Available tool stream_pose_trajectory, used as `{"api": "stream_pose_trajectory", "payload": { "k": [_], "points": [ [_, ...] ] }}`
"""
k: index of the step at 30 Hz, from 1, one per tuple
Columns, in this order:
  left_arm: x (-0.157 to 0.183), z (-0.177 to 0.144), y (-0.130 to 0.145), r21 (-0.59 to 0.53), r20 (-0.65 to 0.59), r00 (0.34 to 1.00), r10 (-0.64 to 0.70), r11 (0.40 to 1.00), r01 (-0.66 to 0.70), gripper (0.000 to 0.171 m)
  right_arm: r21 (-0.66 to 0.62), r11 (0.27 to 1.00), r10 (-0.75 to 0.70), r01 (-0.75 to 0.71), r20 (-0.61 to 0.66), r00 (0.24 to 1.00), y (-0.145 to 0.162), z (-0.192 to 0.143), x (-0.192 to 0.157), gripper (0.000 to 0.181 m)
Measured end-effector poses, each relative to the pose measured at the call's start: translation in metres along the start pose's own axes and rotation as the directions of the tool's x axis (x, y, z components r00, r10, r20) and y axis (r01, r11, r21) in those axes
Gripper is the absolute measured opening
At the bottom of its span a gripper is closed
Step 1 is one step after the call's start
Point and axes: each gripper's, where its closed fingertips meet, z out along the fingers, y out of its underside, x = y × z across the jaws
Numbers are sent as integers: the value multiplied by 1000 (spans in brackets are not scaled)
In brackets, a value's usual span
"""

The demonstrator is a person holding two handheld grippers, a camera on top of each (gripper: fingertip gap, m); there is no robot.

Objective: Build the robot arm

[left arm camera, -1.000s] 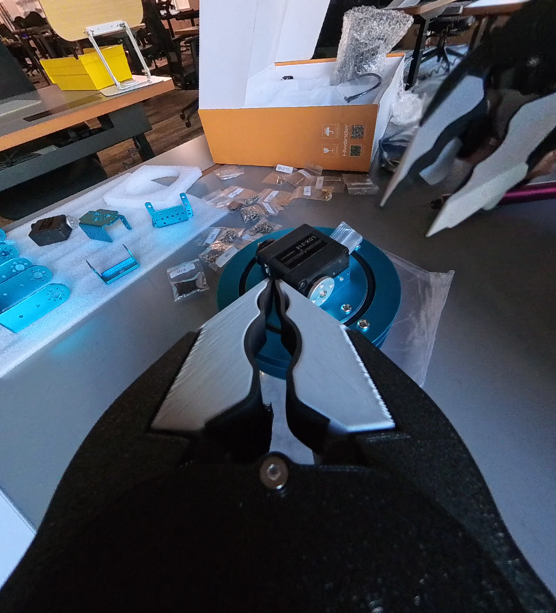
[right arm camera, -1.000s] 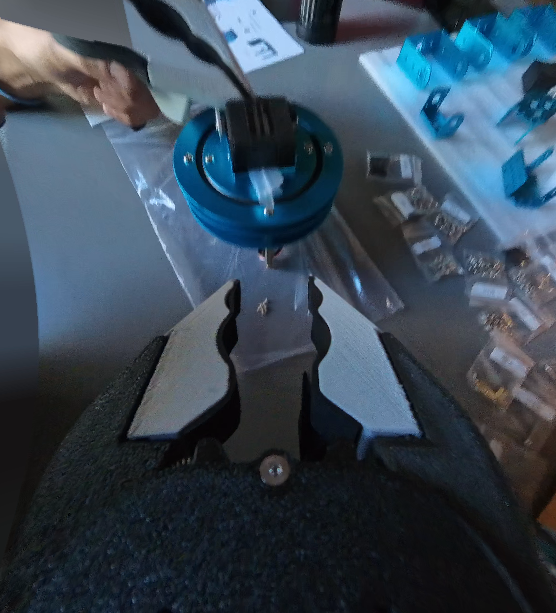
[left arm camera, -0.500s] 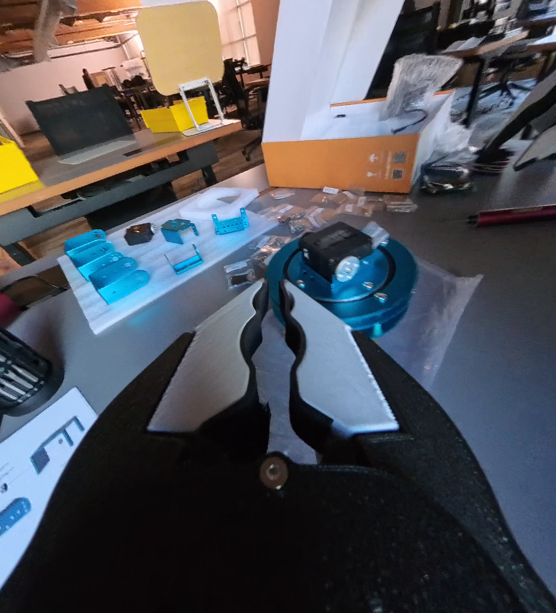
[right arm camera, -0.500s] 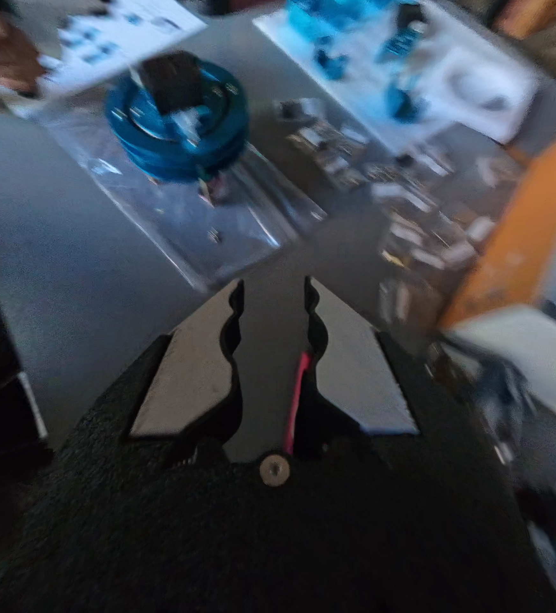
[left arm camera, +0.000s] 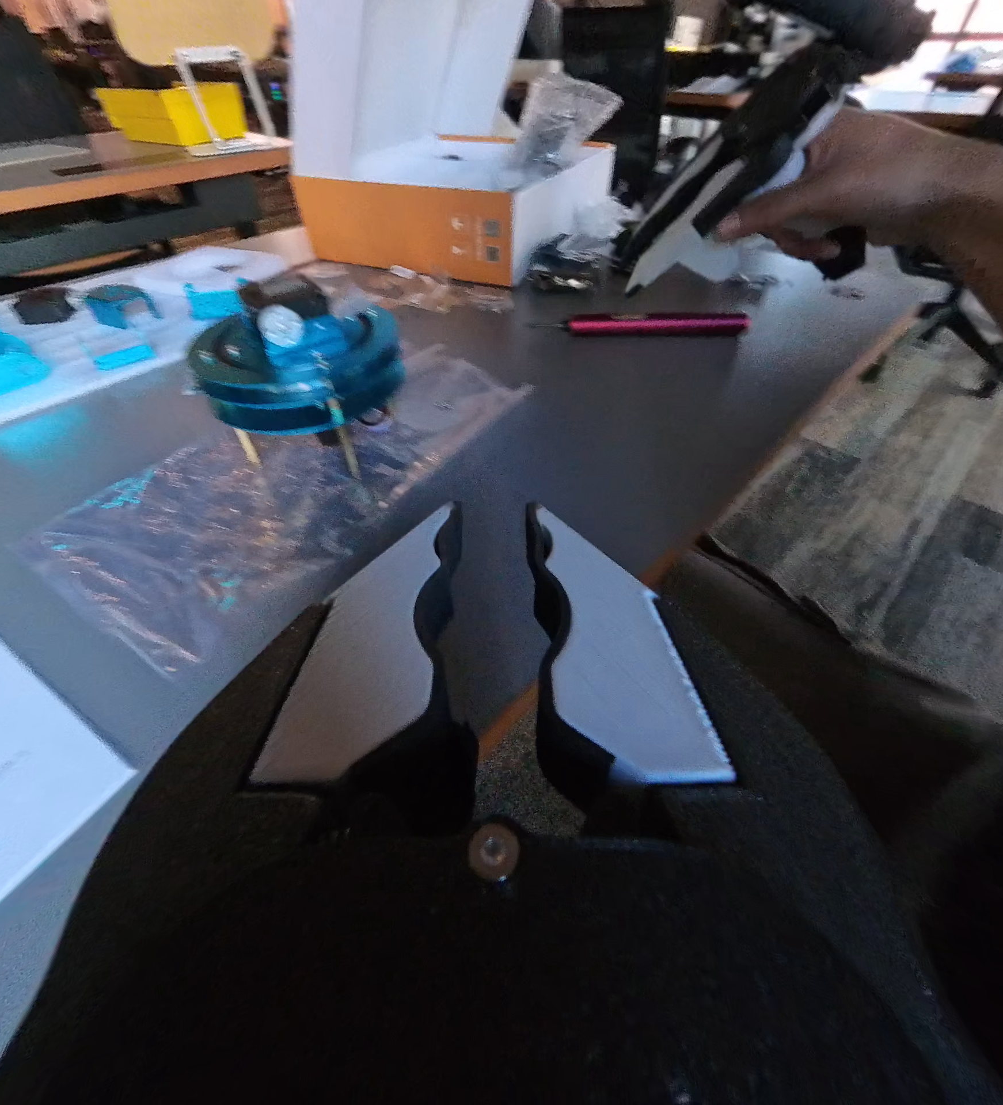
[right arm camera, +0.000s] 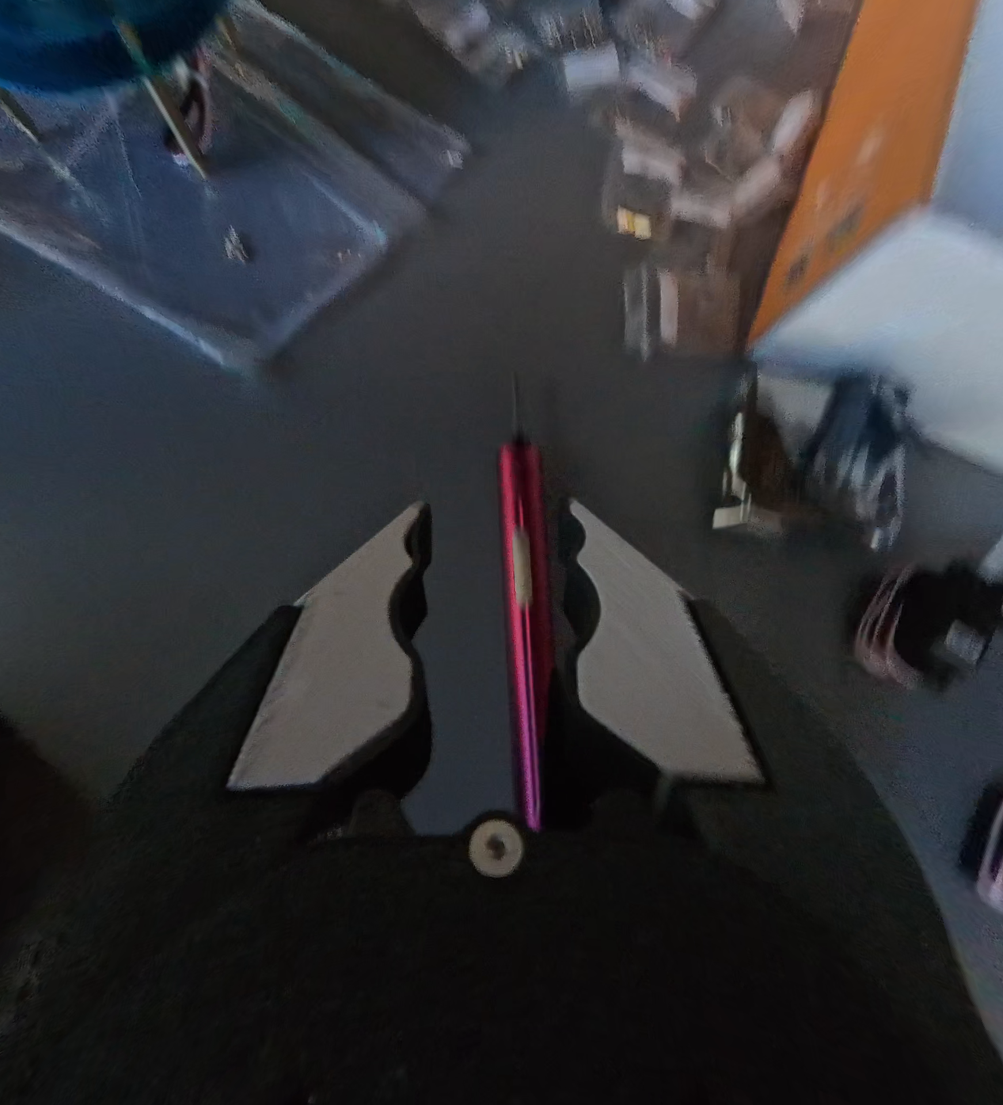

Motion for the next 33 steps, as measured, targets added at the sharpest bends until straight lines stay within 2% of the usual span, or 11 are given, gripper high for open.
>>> {"api": "stream_pose_trajectory", "payload": {
  "k": [2, 4, 6, 8, 9, 11, 14, 18, 24, 27, 33],
  "points": [
    [16, -2, 19, 2, -18, 999, 31, 1000, -31, 20, 10, 993, 114, -114, 40, 993, 36, -18, -2, 52],
    [24, 3, 33, -7, 6, 997, 71, 997, -71, 20, 86, 968, 226, -234, 88, 970, 58, -37, -15, 52],
    [35, 14, 45, -84, -10, 994, 105, 991, -106, 17, 207, 923, 298, -325, 155, 942, 61, -53, -36, 49],
    [44, 29, 43, -136, -37, 997, 69, 988, -74, 17, 317, 890, 285, -328, 174, 942, 48, -58, -57, 44],
    [48, 35, 38, -145, -52, 998, 37, 989, -44, 17, 358, 885, 234, -298, 210, 949, 35, -53, -74, 41],
    [53, 45, 29, -132, -49, 999, -17, 991, 11, 17, 341, 921, 104, -189, 252, 962, 8, -28, -105, 38],
    [57, 48, 20, -97, -11, 999, -48, 994, 47, 18, 310, 950, -46, -33, 244, 969, -43, 17, -124, 30],
    [54, 37, 24, -71, 43, 998, -48, 996, 51, 17, 197, 980, -96, 33, 320, 943, -81, 76, -122, 26],
    [21, 20, 32, -63, 80, 996, 29, 998, -24, 17, 131, 958, -286, 256, 326, 901, -77, 107, -107, 22],
    [6, 14, 22, -30, 57, 998, 18, 999, -16, 17, 118, 955, -296, 273, 437, 849, -73, 108, -117, 19],
    [-24, 11, 5, -2, 42, 999, 11, 1000, -11, 17, 68, 941, -318, 330, 504, 803, -73, 116, -120, 16]
  ]
}}
